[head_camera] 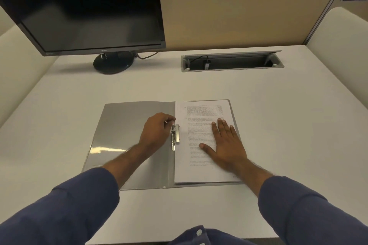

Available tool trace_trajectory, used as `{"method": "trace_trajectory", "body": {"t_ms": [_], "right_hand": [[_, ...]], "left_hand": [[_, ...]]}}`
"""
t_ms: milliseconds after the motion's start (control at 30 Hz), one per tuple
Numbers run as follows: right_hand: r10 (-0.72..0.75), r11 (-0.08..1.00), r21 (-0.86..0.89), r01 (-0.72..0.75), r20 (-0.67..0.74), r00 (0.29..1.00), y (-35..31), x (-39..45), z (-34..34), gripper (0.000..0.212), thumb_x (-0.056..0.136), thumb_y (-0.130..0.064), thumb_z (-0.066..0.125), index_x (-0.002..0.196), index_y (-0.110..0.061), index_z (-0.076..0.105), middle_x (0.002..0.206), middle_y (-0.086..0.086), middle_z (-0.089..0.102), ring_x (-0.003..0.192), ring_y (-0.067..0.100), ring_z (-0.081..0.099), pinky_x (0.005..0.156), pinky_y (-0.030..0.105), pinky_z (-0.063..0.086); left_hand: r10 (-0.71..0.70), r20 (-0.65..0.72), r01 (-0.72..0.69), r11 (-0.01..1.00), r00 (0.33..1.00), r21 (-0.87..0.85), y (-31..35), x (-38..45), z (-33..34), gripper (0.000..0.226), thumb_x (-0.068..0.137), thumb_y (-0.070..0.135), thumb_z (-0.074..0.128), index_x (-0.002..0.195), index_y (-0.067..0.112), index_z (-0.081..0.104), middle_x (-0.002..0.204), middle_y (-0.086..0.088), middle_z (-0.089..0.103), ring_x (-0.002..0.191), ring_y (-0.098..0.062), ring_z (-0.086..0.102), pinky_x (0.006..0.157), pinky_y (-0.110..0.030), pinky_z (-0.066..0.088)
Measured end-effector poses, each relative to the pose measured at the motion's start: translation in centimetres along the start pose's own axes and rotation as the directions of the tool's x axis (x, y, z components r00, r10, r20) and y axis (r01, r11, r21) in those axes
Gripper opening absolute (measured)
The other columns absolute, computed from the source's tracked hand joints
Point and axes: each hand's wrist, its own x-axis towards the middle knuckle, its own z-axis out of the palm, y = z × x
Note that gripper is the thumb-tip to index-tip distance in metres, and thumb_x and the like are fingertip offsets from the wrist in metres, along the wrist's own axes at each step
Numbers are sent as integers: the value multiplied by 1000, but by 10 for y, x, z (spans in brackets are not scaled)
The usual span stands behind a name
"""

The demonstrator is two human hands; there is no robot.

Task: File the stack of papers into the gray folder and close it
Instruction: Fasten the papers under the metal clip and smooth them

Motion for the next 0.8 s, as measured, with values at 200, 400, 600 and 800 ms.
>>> {"method": "trace_trajectory", "body": {"t_ms": [200, 400, 600, 800], "right_hand": [[3, 1000, -2, -3, 5, 1000, -1, -1, -3, 97, 82, -83, 6, 154, -20, -9, 163, 1, -14, 148, 13, -18, 123, 37, -6], [-1, 1000, -5, 1, 7, 1000, -2, -1, -4, 96, 82, -83, 6, 154, -20, -9, 163, 1, -14, 149, 14, -17, 122, 36, -7], [5, 1000, -13, -5, 8, 1000, -1, -1, -3, 97, 82, -83, 5, 154, -21, -9, 163, 1, -12, 149, 14, -16, 122, 36, -7], [4, 1000, -12, -4, 1, 1000, -1, 1, -1, 97, 81, -83, 5, 154, -21, -9, 163, 1, -12, 149, 14, -15, 121, 35, -8]], "left_hand": [[76, -20, -75, 997, 997, 31, -1, -35, 2, 14, 90, 9, 70, 103, 12, 76, 99, 1, 74, 84, -13, 65, 79, -25, 52], [122, -25, -121, 992, 992, 46, -4, -63, 6, 19, 86, 7, 75, 104, 12, 78, 106, 0, 75, 96, -19, 69, 88, -32, 55], [150, 19, -151, 979, 989, 135, -6, -87, 18, 32, 84, 23, 73, 114, 14, 74, 115, 1, 72, 102, -20, 67, 95, -31, 50], [179, 83, -194, 947, 980, 255, -7, -97, 23, 46, 81, 38, 69, 116, 9, 73, 114, -5, 73, 99, -23, 69, 91, -35, 53]]}}
